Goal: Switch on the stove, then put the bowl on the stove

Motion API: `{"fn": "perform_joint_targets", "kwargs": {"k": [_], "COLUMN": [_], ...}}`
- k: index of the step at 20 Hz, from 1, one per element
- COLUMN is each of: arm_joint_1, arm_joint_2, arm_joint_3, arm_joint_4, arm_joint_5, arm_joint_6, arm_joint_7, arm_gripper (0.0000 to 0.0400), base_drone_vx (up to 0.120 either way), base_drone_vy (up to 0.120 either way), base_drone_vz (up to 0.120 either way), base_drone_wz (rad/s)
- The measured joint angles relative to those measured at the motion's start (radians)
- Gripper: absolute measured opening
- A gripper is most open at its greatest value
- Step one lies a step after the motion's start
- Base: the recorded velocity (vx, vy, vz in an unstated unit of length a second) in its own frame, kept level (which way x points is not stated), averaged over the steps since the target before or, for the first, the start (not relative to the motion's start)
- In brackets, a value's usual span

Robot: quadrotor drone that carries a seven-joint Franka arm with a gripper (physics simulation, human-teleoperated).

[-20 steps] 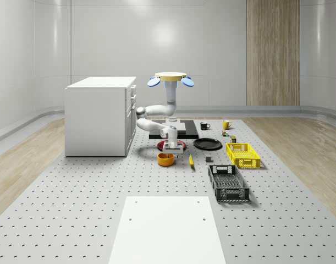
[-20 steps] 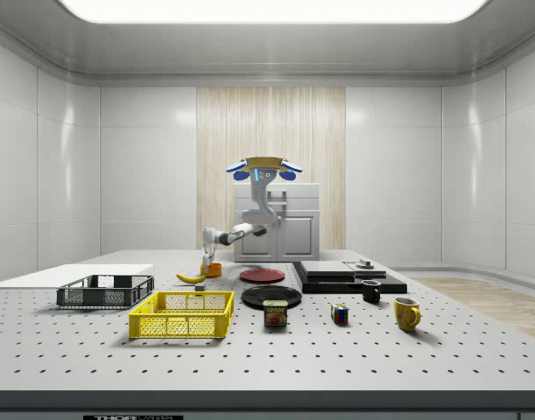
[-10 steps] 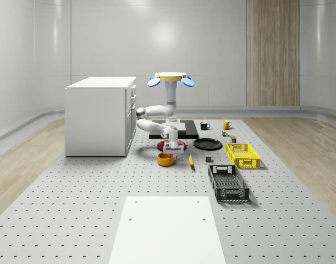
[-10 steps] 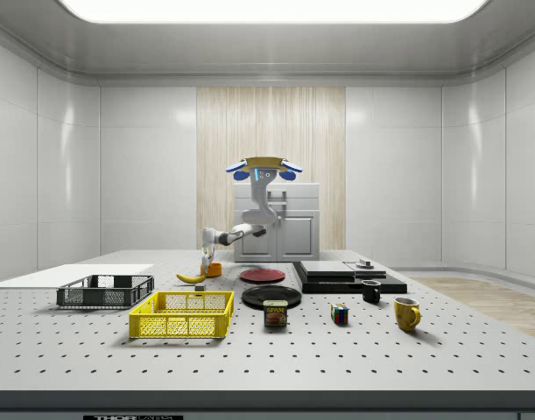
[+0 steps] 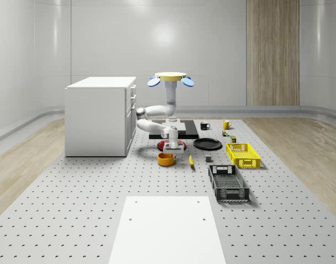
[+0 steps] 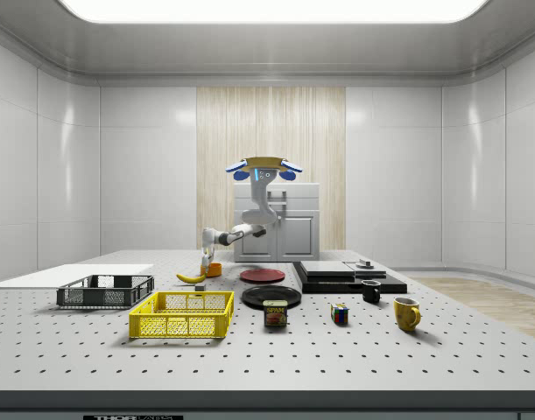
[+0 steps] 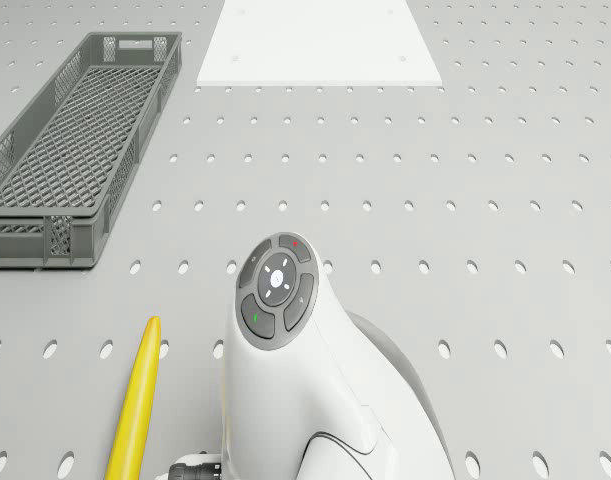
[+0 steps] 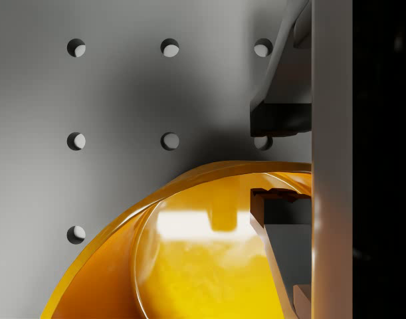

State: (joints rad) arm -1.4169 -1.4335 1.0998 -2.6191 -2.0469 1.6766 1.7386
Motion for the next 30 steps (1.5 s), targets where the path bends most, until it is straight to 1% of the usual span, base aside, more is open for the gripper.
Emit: {"fn": "perform_joint_targets", "kwargs": {"k": [3, 5, 7, 10, 12, 15, 17, 20, 24, 25, 27, 28, 30], "arm_joint_1": [0.004, 0.016, 0.032, 0.054, 0.054, 0.051, 0.049, 0.048, 0.051, 0.055, 0.076, 0.079, 0.077], "arm_joint_2": [-0.001, 0.006, 0.02, 0.05, 0.057, 0.057, 0.057, 0.057, 0.062, 0.068, 0.093, 0.101, 0.106], "arm_joint_3": [0.014, 0.03, 0.046, 0.06, 0.066, 0.072, 0.074, 0.076, 0.077, 0.076, 0.074, 0.073, 0.073], "arm_joint_4": [-0.008, -0.017, -0.024, -0.034, -0.039, -0.043, -0.045, -0.046, -0.047, -0.047, -0.045, -0.047, -0.049], "arm_joint_5": [0.012, 0.024, 0.033, 0.034, 0.035, 0.038, 0.04, 0.041, 0.04, 0.038, 0.029, 0.024, 0.02], "arm_joint_6": [-0.009, -0.026, -0.046, -0.082, -0.094, -0.1, -0.102, -0.103, -0.109, -0.114, -0.131, -0.139, -0.145], "arm_joint_7": [-0.007, -0.041, -0.077, -0.117, -0.101, -0.067, -0.061, -0.068, -0.092, -0.103, -0.146, -0.148, -0.123], "arm_gripper": [0.0105, 0.0103, 0.0104, 0.0104, 0.0107, 0.0106, 0.0106, 0.0105, 0.0104, 0.0103, 0.0103, 0.0105, 0.0107], "base_drone_vx": [0.0, 0.0, 0.0, -0.12, -0.12, -0.12, -0.12, -0.067, -0.12, -0.12, -0.06, -0.12, -0.12], "base_drone_vy": [0.0, 0.0, 0.02, 0.12, 0.12, 0.12, 0.12, 0.013, 0.12, 0.12, 0.02, 0.0, 0.0], "base_drone_vz": [0.0, 0.1, 0.12, 0.12, 0.12, 0.12, 0.1, 0.0, 0.0, 0.0, 0.0, 0.0, 0.0], "base_drone_wz": [0.0, 0.0, 0.0, 0.0, 0.0, 0.0, 0.0, 0.0, 0.0, 0.0, 0.0, 0.0, 0.0]}}
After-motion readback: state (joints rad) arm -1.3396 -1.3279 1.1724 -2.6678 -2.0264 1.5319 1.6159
